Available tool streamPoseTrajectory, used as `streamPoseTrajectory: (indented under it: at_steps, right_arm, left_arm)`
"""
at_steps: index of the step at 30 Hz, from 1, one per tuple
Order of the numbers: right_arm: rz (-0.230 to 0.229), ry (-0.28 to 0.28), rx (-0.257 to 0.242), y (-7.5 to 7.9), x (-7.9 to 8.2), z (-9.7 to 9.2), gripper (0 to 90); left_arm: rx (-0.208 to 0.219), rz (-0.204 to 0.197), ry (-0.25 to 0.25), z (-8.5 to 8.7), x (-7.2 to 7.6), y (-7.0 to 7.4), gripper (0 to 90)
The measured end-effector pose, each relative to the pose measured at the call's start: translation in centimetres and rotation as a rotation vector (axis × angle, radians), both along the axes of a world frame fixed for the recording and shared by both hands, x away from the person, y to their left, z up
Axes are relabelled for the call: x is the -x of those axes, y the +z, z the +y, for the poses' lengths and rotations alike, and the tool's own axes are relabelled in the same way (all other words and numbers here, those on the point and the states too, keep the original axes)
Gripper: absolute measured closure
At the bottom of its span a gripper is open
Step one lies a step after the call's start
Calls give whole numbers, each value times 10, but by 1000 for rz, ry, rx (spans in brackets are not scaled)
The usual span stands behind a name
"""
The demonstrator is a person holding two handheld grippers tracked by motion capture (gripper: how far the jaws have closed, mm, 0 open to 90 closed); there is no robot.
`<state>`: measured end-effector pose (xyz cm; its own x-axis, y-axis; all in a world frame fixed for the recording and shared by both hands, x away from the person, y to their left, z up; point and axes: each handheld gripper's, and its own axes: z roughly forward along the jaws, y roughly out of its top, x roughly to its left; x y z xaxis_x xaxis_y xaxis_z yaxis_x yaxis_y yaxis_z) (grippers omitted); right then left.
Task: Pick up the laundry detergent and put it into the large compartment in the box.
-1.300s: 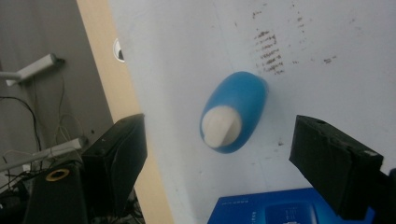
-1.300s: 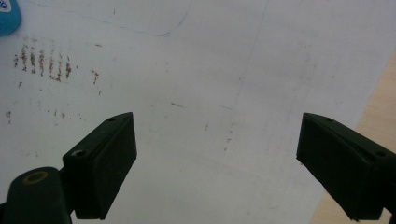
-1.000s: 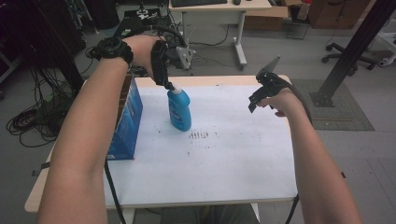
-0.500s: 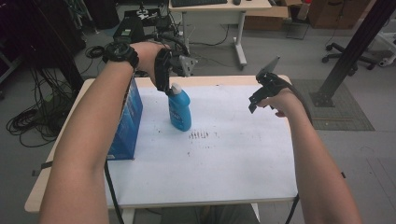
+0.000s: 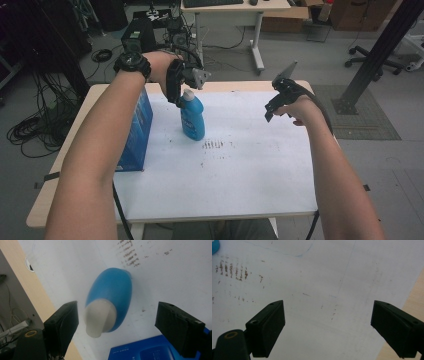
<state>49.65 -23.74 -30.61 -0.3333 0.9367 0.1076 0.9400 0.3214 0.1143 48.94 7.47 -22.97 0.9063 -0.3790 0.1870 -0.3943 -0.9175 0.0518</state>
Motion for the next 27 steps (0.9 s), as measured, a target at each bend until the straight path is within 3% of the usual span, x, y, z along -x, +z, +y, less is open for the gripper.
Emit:
streamPoseTrajectory:
  at_steps: [12, 20, 27]
  right_arm:
    - [5, -1, -4, -4, 0, -3, 119]
    - [3, -1, -7, -6, 1, -3, 119]
    - [5, -1, -7, -8, 0, -3, 119]
  left_arm:
    - [-6, 10, -6, 0, -4, -17, 191]
    - [-25, 0, -25, -1, -7, -27, 194]
    - [-16, -15, -28, -1, -10, -31, 204]
